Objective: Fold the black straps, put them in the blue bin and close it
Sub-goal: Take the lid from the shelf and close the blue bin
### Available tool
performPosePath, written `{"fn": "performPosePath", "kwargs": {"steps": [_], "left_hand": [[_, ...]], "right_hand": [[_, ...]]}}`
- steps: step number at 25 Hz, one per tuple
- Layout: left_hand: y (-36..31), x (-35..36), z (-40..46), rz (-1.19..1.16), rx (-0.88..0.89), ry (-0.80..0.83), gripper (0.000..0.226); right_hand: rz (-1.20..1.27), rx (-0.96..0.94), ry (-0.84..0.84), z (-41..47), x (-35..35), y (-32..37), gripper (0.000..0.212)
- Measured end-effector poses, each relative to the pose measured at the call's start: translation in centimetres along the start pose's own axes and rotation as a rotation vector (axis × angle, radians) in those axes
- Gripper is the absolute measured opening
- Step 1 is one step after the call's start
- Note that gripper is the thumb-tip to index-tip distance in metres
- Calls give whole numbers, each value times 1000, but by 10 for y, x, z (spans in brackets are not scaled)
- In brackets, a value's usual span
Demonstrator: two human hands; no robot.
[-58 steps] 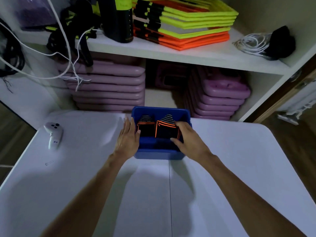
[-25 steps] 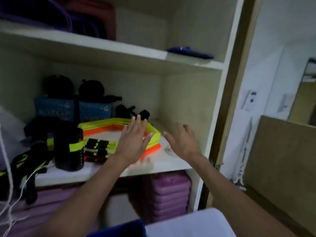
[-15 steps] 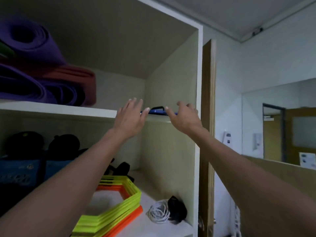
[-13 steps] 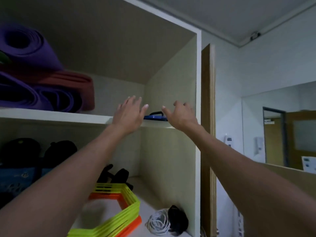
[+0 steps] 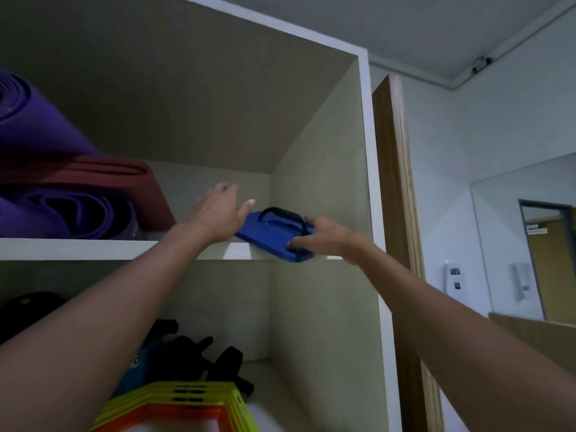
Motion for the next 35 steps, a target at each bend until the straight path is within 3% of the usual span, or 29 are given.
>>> {"fn": "performPosePath", "kwargs": {"steps": [4,7,10,13,19,24,28,32,35], "left_hand": [[-37,13,11,160,107,36,84],[-44,19,22,141,80,94,91],[-38,41,10,99,32,215,82],[-35,38,-9,-28,-27,66,47],[-31,24,-77,-78,44,-165,51],[9,44,-189,-94,-40,-129,48],[58,75,-338,-129,-163,-20,46],[93,123,-529,-180,-312,245,44],[104,162,-657,-197,-419,496,59]], "right_hand": [[90,-118,38,-5,-13,-9,77],[48,-142,157,-10,-10,-24,80],[-21,-120,109,-11,-11,-34,79],[-39,-242,-43,-13,-12,-23,59],[-102,-345,-298,-41,26,-8,53],[0,-323,-262,-107,122,-32,49],[43,-254,-154,-205,230,-64,49],[26,-87,107,-336,355,-126,52],[38,84,291,-436,432,-177,66]]}}
Point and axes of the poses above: each hand's wrist, its own z-axis towards the middle knuckle, its own x-axis out of the palm, y = z × x, the point moved 9 cm from there along z, towards the middle knuckle, and after that the axes turned 15 degrees about z, right-handed, at the moved point
